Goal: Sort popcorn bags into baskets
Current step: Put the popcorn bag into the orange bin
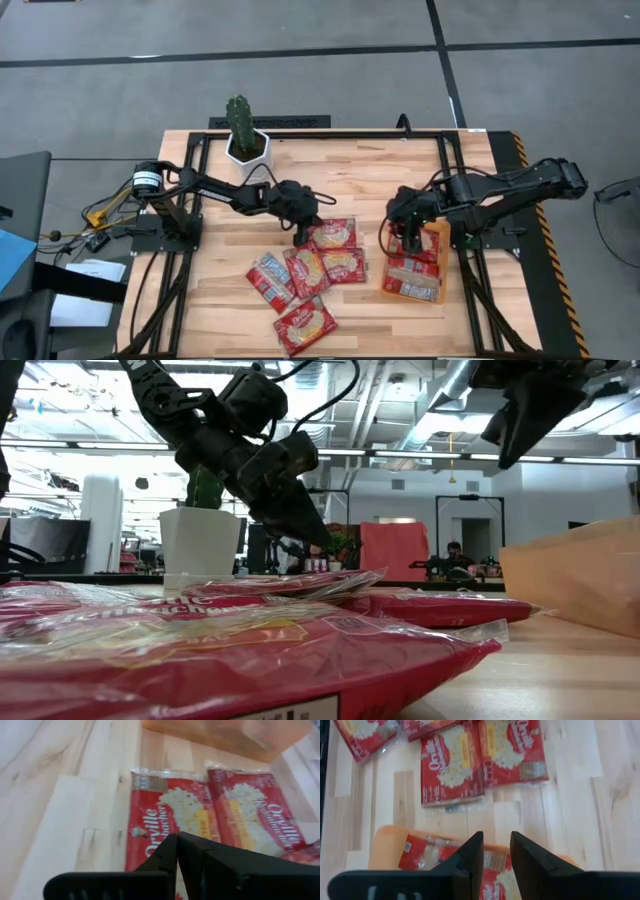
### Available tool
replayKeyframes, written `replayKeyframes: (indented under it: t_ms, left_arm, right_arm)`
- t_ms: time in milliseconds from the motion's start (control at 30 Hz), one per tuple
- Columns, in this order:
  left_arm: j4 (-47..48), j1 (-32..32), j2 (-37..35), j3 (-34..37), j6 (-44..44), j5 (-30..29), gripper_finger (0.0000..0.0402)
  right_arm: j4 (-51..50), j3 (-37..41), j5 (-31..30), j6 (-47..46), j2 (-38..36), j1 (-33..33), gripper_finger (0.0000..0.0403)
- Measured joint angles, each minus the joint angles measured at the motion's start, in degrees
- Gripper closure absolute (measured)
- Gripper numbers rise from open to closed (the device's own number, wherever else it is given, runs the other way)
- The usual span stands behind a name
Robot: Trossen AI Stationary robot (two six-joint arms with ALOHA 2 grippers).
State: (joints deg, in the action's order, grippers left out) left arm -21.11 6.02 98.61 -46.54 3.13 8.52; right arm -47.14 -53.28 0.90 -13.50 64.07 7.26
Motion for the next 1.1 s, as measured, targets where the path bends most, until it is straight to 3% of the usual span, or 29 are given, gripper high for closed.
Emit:
replayKeyframes:
  t_ms: [733, 1100]
  left_arm:
    - [-4.8, 0.4, 7.7, -0.5, 0.3, 0.1, 0.0401]
    - [2.1, 0.7, 9.6, -0.6, 1.3, -6.9, 0.0401]
  right_arm:
    - [4.2, 0.0, -1.3, 2.1, 0.0, -4.3, 0.0284]
    - [9.6, 0.0, -1.3, 5.0, 0.0, -9.5, 0.0284]
